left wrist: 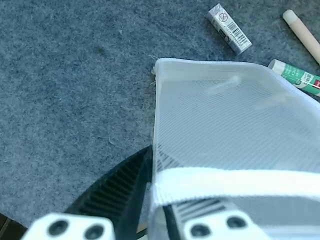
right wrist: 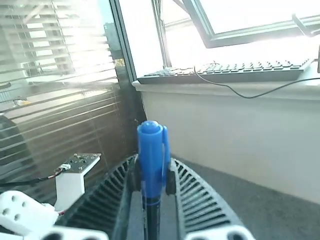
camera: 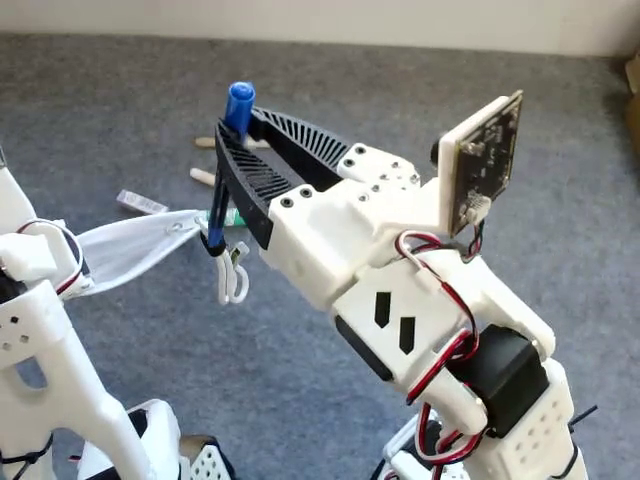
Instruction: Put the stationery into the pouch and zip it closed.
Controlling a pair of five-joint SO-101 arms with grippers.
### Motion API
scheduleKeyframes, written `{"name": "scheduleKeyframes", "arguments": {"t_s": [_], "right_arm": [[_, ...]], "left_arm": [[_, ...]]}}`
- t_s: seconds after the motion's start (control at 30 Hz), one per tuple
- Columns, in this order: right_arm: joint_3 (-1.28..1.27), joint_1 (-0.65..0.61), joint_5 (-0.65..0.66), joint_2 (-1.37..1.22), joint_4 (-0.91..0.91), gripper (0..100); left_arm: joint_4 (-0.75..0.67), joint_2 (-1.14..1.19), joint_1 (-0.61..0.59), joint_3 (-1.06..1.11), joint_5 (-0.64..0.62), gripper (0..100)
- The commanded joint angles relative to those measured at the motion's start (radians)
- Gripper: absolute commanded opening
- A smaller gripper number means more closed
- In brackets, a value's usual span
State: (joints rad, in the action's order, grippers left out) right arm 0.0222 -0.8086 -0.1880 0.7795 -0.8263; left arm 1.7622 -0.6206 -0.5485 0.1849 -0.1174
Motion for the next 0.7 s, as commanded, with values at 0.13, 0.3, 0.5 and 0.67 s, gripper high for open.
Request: {"name": "scheduleKeyframes", "arguments": {"t_s": [0.13, 0.3, 0.5, 0.67], "right_arm": [[-0.059, -0.012, -0.005, 0.028, 0.191, 0.5], [-0.194, -0.012, -0.006, 0.03, 0.361, 0.5], [-0.288, -0.073, -0.003, 0.03, 0.481, 0.5], [-0.305, -0.179, -0.002, 0.03, 0.493, 0.5]], "left_arm": [[0.002, 0.013, 0.021, 0.004, -0.014, 1], [0.002, 0.013, 0.019, 0.004, -0.014, 1], [0.002, 0.013, 0.015, 0.004, -0.014, 1], [0.002, 0.013, 0.016, 0.004, -0.014, 1]]}}
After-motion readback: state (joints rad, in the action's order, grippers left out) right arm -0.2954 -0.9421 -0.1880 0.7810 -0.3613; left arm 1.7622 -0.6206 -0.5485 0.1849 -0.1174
